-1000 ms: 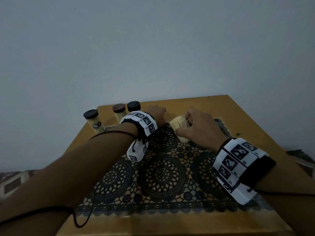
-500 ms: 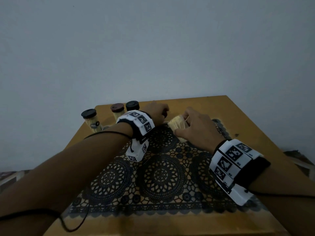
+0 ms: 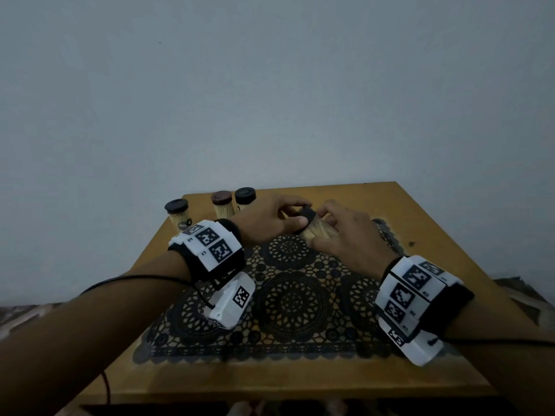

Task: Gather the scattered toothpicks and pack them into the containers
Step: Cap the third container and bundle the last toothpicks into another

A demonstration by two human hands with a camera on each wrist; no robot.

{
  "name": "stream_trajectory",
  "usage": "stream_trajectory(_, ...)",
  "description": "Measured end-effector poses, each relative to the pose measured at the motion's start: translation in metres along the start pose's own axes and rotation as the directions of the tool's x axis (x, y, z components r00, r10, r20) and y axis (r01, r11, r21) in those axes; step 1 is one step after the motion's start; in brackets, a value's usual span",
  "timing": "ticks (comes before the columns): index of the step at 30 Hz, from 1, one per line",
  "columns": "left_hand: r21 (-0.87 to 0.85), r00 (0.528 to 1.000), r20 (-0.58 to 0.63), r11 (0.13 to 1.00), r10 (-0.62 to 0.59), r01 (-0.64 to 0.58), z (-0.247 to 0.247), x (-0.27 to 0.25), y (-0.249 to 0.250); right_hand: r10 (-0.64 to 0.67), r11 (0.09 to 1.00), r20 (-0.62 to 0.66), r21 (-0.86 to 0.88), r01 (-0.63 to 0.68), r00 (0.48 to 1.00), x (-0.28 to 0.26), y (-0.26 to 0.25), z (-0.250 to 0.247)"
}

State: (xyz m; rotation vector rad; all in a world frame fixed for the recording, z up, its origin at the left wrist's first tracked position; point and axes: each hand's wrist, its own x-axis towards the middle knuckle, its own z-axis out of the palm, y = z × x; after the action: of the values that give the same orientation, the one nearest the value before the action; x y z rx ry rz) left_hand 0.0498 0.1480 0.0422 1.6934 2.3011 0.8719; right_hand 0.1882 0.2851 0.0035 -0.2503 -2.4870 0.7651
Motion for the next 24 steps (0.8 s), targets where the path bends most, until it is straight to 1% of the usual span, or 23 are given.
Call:
stream_trajectory(3,-0.016,1.000,-0.016,1.000,-0.012,0.012,-0.003,-0.010,0.001,-0.065,0.997,-0.030,-0.031,0.064,0.997,-0.002,-0.009,0.002)
stream_trajectory(5,-0.059,0.999,-0.038,0.998,-0.019,0.017,-0.004,-0.015,0.003,-0.114,0.991,-0.045,-0.077,0.110,0.992,0.000,-0.014,0.006)
stream_trajectory(7,-0.054,0.994,-0.074,0.995,-0.085,0.081,-0.006,-0.019,0.002,-0.171,0.977,-0.044,-0.139,0.163,0.984,0.001,-0.020,0.011)
stream_trajectory(9,-0.028,0.987,-0.051,0.988,-0.152,0.151,-0.013,-0.023,0.003,-0.190,0.970,-0.040,-0.164,0.181,0.981,0.001,-0.027,0.015)
stream_trajectory(11,-0.041,0.989,-0.015,0.988,-0.150,0.149,-0.021,-0.026,0.004,-0.143,0.986,-0.066,-0.093,0.136,0.988,0.001,-0.034,0.014)
stream_trajectory(13,-0.206,0.995,0.018,0.973,-0.102,0.103,-0.029,-0.031,0.004,-0.082,0.996,-0.087,0.023,0.084,0.993,0.002,-0.039,0.010)
stream_trajectory(14,-0.264,0.998,0.019,0.962,-0.065,0.068,-0.033,-0.035,0.003,-0.061,0.996,-0.088,0.065,0.067,0.994,0.002,-0.040,0.007)
stream_trajectory(15,-0.275,1.000,0.015,0.961,-0.027,0.030,-0.035,-0.038,0.001,-0.049,0.994,-0.078,0.091,0.056,0.996,0.002,-0.040,0.005)
stream_trajectory(17,-0.212,1.000,-0.010,0.977,-0.008,0.005,-0.034,-0.047,0.001,-0.061,0.993,-0.053,0.097,0.066,0.997,-0.002,-0.042,0.004)
stream_trajectory(19,-0.130,0.999,-0.023,0.991,-0.036,0.033,-0.033,-0.051,0.004,-0.089,0.993,-0.059,0.075,0.094,0.994,-0.007,-0.043,0.006)
stream_trajectory(22,-0.040,0.995,-0.039,0.996,-0.087,0.085,-0.031,-0.057,0.013,-0.097,0.993,-0.053,0.060,0.100,0.994,-0.013,-0.047,0.009)
stream_trajectory(24,0.053,0.998,-0.042,0.997,-0.053,0.055,-0.033,-0.059,0.011,-0.096,0.993,-0.031,0.063,0.098,0.995,-0.014,-0.049,0.008)
